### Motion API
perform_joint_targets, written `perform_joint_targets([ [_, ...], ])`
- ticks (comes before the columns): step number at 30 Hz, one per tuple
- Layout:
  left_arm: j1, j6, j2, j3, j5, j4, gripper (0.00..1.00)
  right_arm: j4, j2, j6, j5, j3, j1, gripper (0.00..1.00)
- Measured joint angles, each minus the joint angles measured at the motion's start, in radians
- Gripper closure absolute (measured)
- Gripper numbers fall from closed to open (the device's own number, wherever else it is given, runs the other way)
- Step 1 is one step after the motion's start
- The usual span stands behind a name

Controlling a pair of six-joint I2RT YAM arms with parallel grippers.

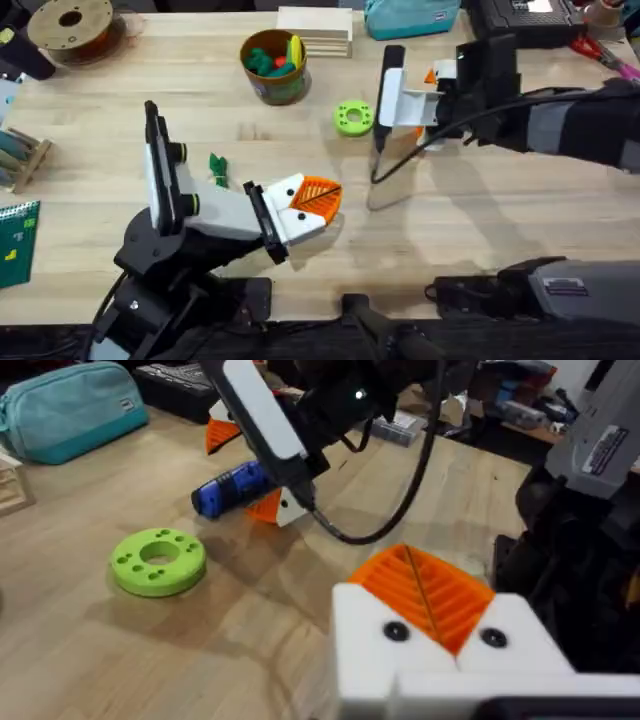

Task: Pick up the gripper from the table and insert it into the empty holder that is missing its gripper. Then pick up a screw, insert it into the mounting hole, and use the screwdriver to tighten it. Finally, clean up the table by picking up the vegetable and placing it into the bucket.

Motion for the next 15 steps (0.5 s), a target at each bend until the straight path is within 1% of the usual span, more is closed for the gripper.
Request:
perform_joint_targets([
  [1, 0.0, 0.005, 0.0, 0.0, 0.0, 0.0, 0.953, -0.003, -0.001, 0.031, 0.015, 0.0, 0.014, 0.117],
  [3, 0.0, 0.005, 0.0, 0.0, 0.0, 0.0, 0.63, -0.038, -0.013, 0.107, 0.038, 0.0, 0.048, 0.117],
  [5, 0.0, 0.005, 0.0, 0.0, 0.0, 0.0, 0.321, -0.116, -0.038, 0.187, 0.051, 0.004, 0.084, 0.118],
  [6, 0.0, 0.005, 0.0, 0.0, 0.0, 0.0, 0.176, -0.168, -0.05, 0.232, 0.053, 0.011, 0.101, 0.116],
  [7, 0.0, 0.002, 0.0, 0.0, 0.0, 0.0, 0.054, -0.218, -0.061, 0.277, 0.054, 0.02, 0.115, 0.116],
  [8, 0.0, 0.003, 0.0, 0.0, 0.0, 0.0, 0.023, -0.268, -0.07, 0.325, 0.054, 0.032, 0.129, 0.115],
  [11, 0.0, 0.004, 0.0, 0.0, 0.0, 0.0, 0.015, -0.379, -0.093, 0.462, 0.054, 0.073, 0.151, 0.115],
  [15, 0.0, 0.004, 0.0, 0.0, -0.005, 0.0, 0.015, -0.449, -0.141, 0.613, 0.053, 0.125, 0.157, 0.114],
])
